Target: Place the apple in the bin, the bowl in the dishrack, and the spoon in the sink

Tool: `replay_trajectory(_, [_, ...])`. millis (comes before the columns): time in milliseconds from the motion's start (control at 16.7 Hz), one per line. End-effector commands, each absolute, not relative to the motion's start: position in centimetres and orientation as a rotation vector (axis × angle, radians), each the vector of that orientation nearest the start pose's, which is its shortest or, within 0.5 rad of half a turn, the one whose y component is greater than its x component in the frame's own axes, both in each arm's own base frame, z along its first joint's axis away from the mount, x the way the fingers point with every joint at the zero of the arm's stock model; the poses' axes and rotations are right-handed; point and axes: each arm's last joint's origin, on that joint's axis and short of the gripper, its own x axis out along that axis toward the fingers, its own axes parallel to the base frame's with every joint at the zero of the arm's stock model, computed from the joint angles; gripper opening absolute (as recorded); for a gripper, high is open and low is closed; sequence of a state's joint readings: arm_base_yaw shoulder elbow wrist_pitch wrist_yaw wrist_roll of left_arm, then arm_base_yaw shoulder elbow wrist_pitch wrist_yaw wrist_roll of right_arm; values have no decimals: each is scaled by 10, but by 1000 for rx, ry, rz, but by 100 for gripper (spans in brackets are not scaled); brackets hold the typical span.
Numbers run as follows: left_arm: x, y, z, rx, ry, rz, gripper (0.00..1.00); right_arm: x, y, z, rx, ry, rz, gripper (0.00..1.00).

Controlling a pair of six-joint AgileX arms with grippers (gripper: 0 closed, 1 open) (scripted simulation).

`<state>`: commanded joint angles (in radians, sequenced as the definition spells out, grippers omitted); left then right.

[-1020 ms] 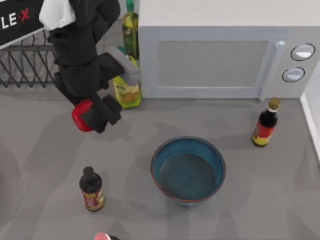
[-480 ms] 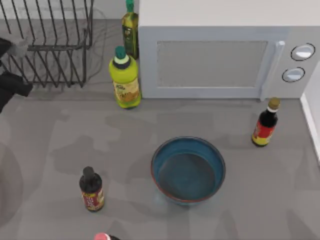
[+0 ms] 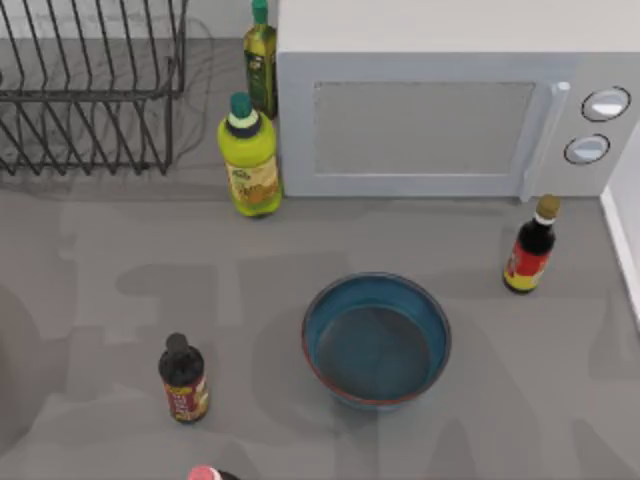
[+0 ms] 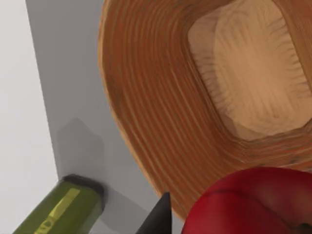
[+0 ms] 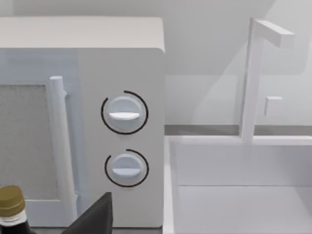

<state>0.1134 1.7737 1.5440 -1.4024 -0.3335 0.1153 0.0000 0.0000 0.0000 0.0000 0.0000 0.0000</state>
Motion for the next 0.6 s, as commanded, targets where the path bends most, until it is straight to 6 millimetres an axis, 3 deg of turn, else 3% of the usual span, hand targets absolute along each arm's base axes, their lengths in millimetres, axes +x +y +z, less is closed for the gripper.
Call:
replay_trajectory(240, [322,54,255,270,1656,246,0,106,-1,160,0,0,0,100])
replay_trajectory(600, [316,65,209,267,1642,255,0,106,-1,160,0,0,0,100])
